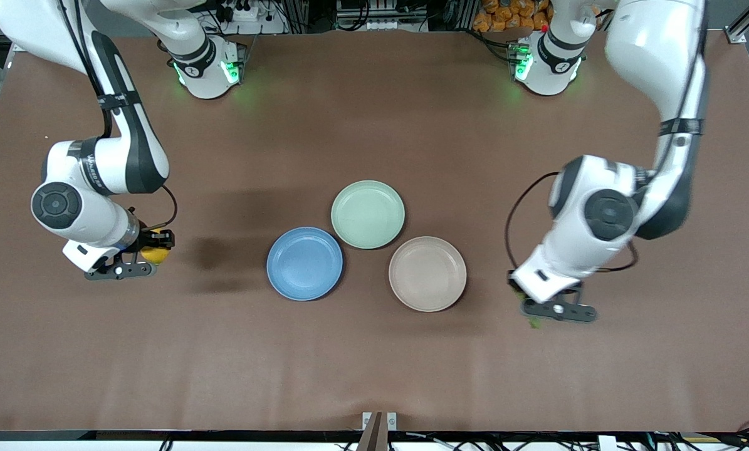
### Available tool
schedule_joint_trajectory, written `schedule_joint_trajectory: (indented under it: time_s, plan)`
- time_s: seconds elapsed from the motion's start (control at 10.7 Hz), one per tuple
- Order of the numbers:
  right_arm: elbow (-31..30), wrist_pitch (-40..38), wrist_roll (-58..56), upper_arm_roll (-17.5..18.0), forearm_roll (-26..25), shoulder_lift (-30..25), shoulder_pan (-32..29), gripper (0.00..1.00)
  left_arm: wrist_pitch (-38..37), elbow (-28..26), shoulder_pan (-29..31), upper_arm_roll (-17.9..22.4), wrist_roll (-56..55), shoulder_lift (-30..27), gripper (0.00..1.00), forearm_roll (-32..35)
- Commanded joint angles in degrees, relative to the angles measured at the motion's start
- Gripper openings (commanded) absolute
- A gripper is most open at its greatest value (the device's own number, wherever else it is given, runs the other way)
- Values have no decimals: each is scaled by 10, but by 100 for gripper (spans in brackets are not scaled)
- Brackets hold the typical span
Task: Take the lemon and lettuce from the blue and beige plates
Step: 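Lift the lemon with the right gripper while the left gripper lifts the lettuce, then lower the lemon beside the plates while the left gripper lowers the lettuce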
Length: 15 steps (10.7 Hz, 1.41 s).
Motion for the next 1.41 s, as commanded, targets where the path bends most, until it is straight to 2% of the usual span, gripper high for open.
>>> schedule_joint_trajectory:
  time_s: [0.0, 0.19, 0.38, 0.56, 0.66, 0.75, 0.84, 1.12, 1.31]
  plan:
    - [-67, 74, -26, 0, 14, -24, -16, 14, -53, -12, 36, -6, 78, -18, 0, -26]
    - [-86, 103, -28, 0, 14, -18, -18, 14, -69, -11, 55, -6, 107, -18, 0, -25]
    - [-123, 184, -30, 0, 52, 0, -26, 13, -93, -13, 80, -6, 159, -18, 0, -25]
    - [-125, 190, -32, -1, 53, 6, -25, 13, -111, -18, 98, -4, 155, -14, 0, -27]
    - [-125, 192, -45, -1, 53, 14, -25, 13, -112, -19, 102, -4, 159, -14, 7, -26]
    - [-126, 199, -46, -1, 54, 19, -27, 13, -112, -18, 102, -4, 160, -12, 95, -27]
    - [-126, 200, -46, -1, 56, 23, -29, 13, -111, -17, 95, -4, 149, -9, 100, -27]
    - [-126, 211, -46, 0, 96, 38, -33, 13, -105, -21, 84, -6, 91, -9, 100, -27]
    - [-126, 216, -46, 0, 100, 44, -34, 13, -92, -38, 82, -12, 67, -20, 100, -26]
